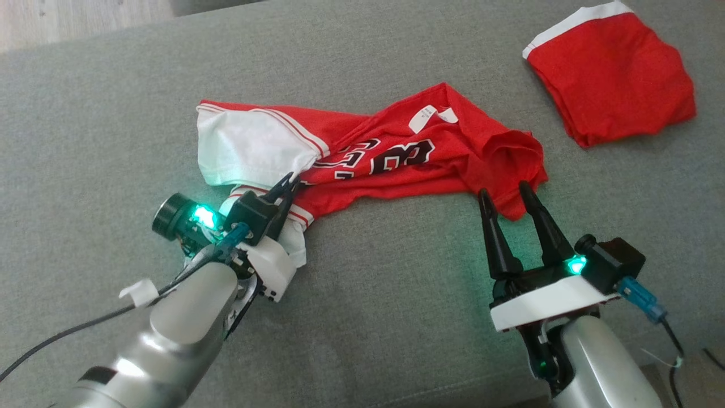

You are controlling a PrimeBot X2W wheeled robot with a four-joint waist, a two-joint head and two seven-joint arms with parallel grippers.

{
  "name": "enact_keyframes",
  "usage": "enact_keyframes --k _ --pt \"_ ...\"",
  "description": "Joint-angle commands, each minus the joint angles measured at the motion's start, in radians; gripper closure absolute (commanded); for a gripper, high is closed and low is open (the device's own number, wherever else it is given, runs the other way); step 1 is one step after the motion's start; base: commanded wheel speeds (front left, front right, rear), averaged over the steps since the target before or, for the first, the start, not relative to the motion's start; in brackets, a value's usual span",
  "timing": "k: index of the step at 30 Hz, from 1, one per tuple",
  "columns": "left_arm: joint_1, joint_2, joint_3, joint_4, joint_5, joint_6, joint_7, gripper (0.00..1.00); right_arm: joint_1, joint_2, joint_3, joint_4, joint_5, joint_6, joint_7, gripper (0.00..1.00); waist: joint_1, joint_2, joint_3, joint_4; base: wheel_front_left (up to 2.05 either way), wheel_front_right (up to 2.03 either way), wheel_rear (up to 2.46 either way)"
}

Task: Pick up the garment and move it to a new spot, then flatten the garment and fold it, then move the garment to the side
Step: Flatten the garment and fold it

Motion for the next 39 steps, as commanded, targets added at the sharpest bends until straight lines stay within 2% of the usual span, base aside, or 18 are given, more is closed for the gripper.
enact_keyframes --k 1,8,16,22,28,31,36,37,38,39 --pt "-0.051 0.015 0.023 -0.021 -0.007 0.001 -0.017 1.00 -0.024 -0.001 0.019 -0.024 0.002 0.004 -0.011 0.00 0.0000 0.0000 -0.008 0.001 0.00 0.00 0.00" --pt "-0.090 0.038 0.031 -0.060 -0.008 -0.006 -0.019 1.00 -0.023 -0.001 0.022 -0.020 0.007 0.004 -0.011 0.00 0.0000 0.0000 -0.025 -0.002 0.00 0.00 0.00" --pt "-0.324 0.148 0.073 -0.092 0.003 -0.069 0.083 1.00 -0.038 -0.001 0.045 -0.032 0.038 0.004 -0.011 0.00 0.0000 0.0000 0.005 -0.048 0.00 0.00 0.00" --pt "-0.527 0.228 0.110 0.009 0.000 -0.121 0.190 1.00 -0.067 -0.001 0.088 -0.048 0.079 0.004 -0.011 0.00 0.0000 0.0000 0.064 -0.126 0.00 0.00 0.00" --pt "-0.682 0.284 0.105 0.130 0.034 -0.144 0.246 1.00 -0.082 -0.001 0.116 -0.061 0.113 0.004 -0.011 0.00 0.0000 0.0000 0.116 -0.188 0.00 0.00 0.00" --pt "-0.746 0.301 0.109 0.185 0.050 -0.134 0.244 1.00 -0.086 -0.001 0.128 -0.066 0.122 0.004 -0.011 0.00 0.0000 0.0000 0.134 -0.209 0.00 0.00 0.00" --pt "-0.824 0.299 0.122 0.252 0.073 -0.073 0.170 1.00 -0.087 -0.001 0.144 -0.071 0.126 0.004 -0.011 0.00 0.0000 0.0000 0.150 -0.224 0.00 0.00 0.00" --pt "-0.832 0.292 0.123 0.263 0.074 -0.066 0.152 0.76 -0.088 -0.001 0.145 -0.071 0.125 0.004 -0.011 0.00 0.0000 0.0000 0.153 -0.224 0.00 0.00 0.00" --pt "-0.836 0.282 0.126 0.274 0.071 -0.064 0.137 0.00 -0.089 -0.001 0.146 -0.071 0.123 0.004 -0.011 0.00 0.0000 0.0000 0.155 -0.222 0.00 0.00 0.00" --pt "-0.835 0.270 0.126 0.286 0.066 -0.067 0.127 0.00 -0.090 -0.001 0.145 -0.070 0.121 0.004 -0.011 0.00 0.0000 0.0000 0.156 -0.218 0.00 0.00 0.00"
